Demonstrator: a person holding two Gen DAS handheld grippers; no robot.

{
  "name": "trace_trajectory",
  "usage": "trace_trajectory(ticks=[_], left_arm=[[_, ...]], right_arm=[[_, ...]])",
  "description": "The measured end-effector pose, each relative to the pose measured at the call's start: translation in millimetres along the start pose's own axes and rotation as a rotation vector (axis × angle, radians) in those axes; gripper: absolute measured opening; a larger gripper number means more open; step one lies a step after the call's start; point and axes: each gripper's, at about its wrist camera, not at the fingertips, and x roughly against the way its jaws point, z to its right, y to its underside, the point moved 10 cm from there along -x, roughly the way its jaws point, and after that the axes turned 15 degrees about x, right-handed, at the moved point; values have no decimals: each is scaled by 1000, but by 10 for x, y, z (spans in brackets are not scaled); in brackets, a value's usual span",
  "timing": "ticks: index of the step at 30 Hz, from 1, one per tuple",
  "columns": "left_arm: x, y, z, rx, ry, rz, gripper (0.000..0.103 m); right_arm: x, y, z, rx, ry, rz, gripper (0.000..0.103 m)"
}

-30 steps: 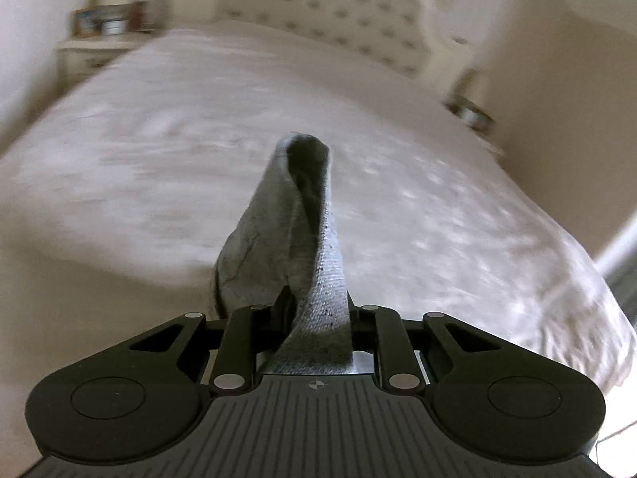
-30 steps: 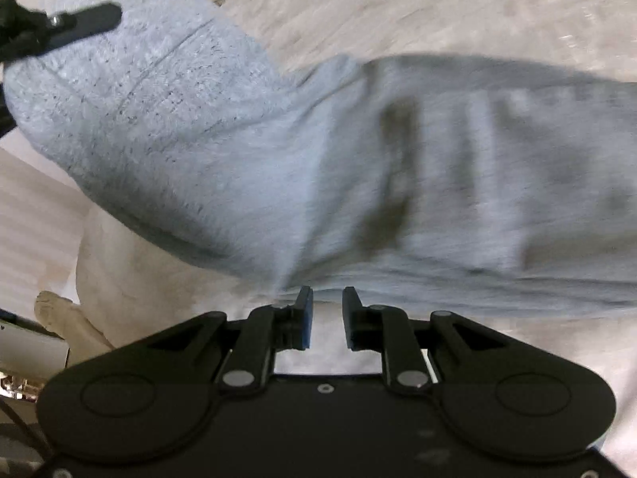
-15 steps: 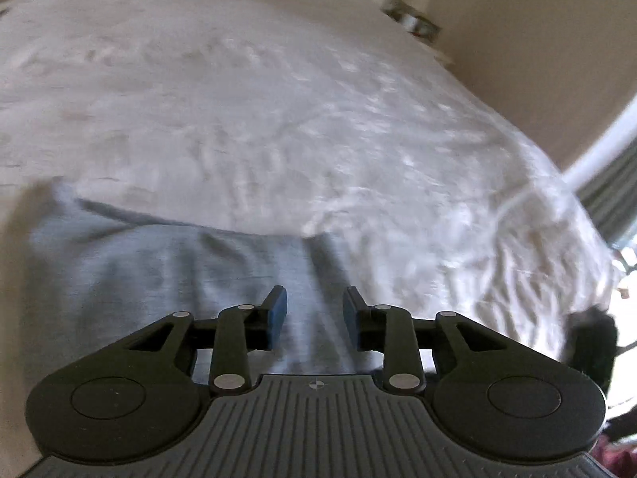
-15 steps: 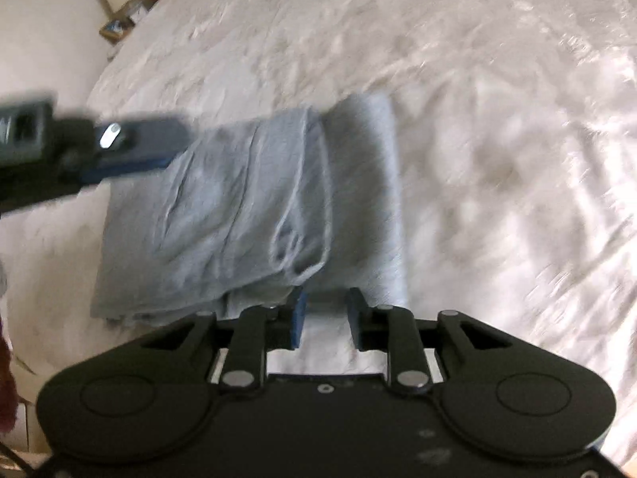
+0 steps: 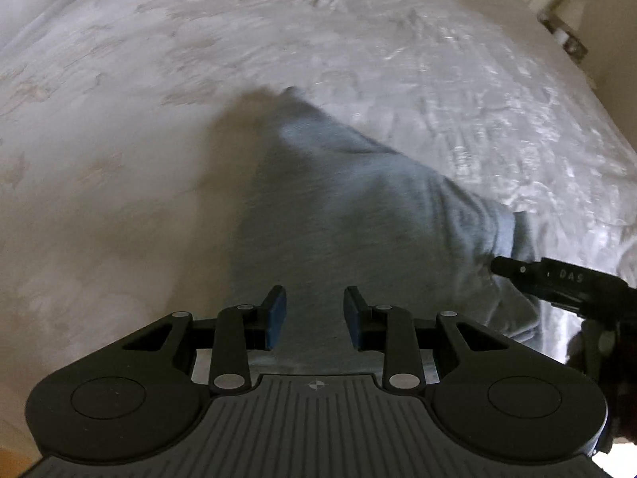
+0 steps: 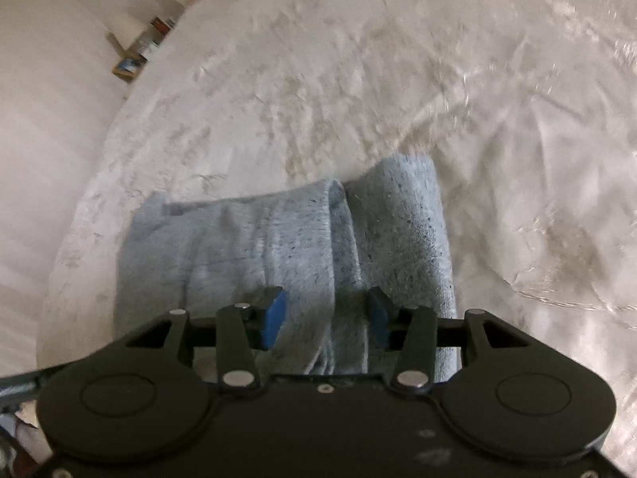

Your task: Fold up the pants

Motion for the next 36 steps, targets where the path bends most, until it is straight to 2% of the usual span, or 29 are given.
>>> trace_trajectory(ticks=[2,6,8,10,13,15,16,18,20,22,24,27,29,30,34,36], left_arm=[[11,-8,-74,16,-4,-3,31],[66,-52,-153,22,-2,0,31],[81,-76,-182,24,3,2,31],[63,-89,-197,19,4,-3,31],[29,-117,-201,14,4,-6,31],[17,-136,-195,7,7,-8,31],[14,-148,-184,0,7,-8,31],[16,-169,-144,-16,11,-6,31],[20,-197,-75,-36,22,0,31],[-7,-223,15,-58,37,0,31],[-75,-228,98,-76,49,-10,31],[-199,-213,236,-102,64,-41,31],[-228,-221,335,-134,79,-50,31],[-232,-237,382,-152,86,-48,31],[-323,-387,557,-191,96,-41,31],[-413,-477,623,-197,92,-40,32]], right_arm=[[-126,0,46,-10,-1,-13,52],[-128,5,19,8,8,-7,53],[-135,-25,13,-22,15,17,54],[-144,7,25,-85,-9,20,56],[-190,8,-14,-105,-50,-15,58],[-206,-24,-105,-125,-115,-52,35],[-157,-74,-184,-98,-125,-46,15],[17,-189,-353,-11,-117,-18,14],[298,-316,-502,39,-130,37,7],[560,-395,-524,72,-96,74,7],[656,-383,-412,99,-15,82,7],[432,-221,-101,98,124,6,6],[246,-97,23,90,151,-71,9],[233,-100,28,75,156,-77,13],[529,-387,-117,116,243,58,24],[585,-503,-253,172,205,98,26]])
